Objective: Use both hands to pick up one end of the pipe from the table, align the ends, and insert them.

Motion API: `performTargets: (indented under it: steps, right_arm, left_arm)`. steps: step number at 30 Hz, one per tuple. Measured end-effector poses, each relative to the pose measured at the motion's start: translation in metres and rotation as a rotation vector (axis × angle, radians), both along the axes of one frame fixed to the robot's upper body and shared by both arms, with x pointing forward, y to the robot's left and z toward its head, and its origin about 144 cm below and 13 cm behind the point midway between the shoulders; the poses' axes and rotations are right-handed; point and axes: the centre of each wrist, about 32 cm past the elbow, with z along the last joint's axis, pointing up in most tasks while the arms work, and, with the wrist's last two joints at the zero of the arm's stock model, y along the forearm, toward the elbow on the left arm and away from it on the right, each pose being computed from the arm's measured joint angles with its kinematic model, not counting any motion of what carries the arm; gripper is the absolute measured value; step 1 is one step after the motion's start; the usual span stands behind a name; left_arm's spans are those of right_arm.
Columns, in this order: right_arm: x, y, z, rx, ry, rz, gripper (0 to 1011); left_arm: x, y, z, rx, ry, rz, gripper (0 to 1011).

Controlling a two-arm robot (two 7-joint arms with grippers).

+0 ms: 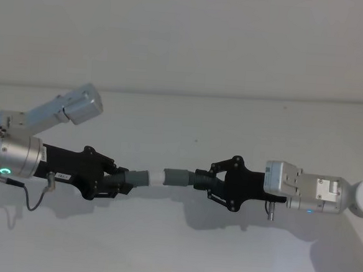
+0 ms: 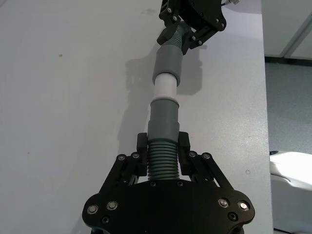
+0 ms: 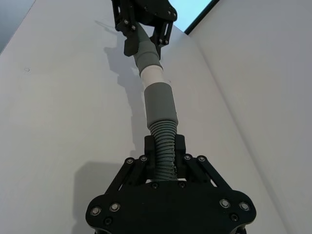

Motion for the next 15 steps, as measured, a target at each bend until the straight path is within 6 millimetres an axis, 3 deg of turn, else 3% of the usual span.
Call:
performTargets:
  steps: [15]
  right_arm:
    - [-0.0005, 0.0016, 0.0015, 0.005, -0.005, 0.023, 200]
  left_arm:
    - [0.0, 0.0, 0.0, 0.0, 0.0, 0.0, 327]
